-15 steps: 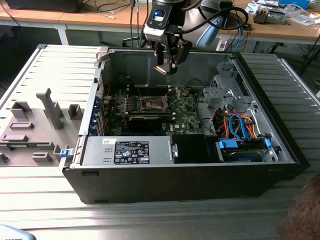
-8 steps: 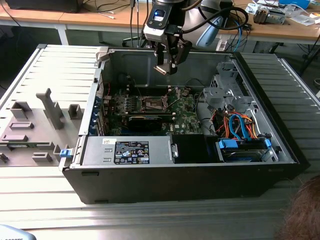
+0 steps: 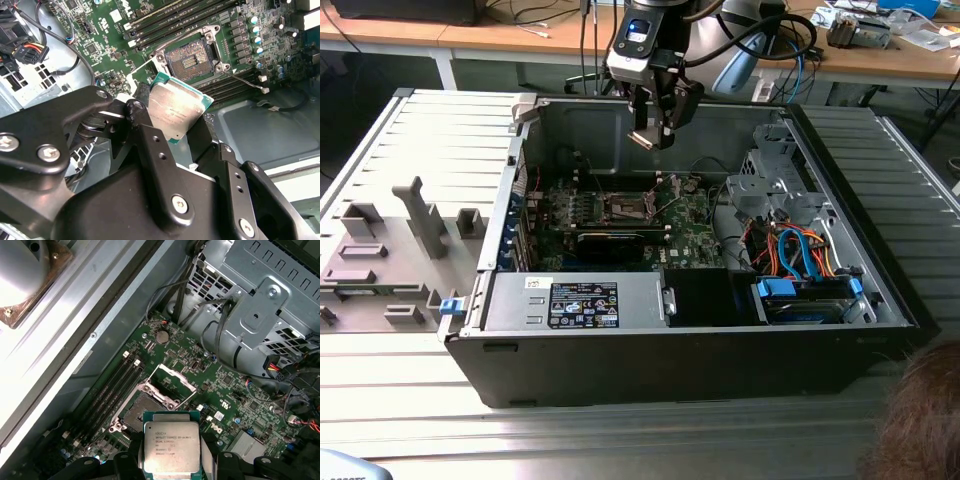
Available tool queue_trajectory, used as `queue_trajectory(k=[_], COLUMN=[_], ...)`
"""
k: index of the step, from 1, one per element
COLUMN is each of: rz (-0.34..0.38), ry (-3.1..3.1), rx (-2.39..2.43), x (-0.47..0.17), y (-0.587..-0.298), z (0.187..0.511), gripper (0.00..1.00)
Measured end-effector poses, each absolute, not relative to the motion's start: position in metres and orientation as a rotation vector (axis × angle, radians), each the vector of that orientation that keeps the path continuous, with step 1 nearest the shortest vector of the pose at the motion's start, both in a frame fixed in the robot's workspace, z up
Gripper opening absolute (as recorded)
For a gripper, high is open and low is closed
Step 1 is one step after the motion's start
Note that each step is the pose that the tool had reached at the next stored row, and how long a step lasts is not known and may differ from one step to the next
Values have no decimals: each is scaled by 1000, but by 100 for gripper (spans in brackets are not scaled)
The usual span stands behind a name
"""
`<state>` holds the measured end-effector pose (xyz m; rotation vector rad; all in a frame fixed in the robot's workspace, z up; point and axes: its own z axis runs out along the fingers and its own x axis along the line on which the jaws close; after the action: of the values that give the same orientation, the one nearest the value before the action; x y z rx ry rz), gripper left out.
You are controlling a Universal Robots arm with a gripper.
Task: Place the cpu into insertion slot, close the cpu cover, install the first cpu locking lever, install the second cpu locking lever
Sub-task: 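Place the cpu into insertion slot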
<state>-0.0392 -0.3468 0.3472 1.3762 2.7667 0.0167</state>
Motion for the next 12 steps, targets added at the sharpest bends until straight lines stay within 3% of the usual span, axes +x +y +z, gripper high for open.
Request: queue_trajectory(k=[12], rz=[16], ry=[2752], rx=[1404], x=[-39], y=[-347], z=[347], gripper=[55])
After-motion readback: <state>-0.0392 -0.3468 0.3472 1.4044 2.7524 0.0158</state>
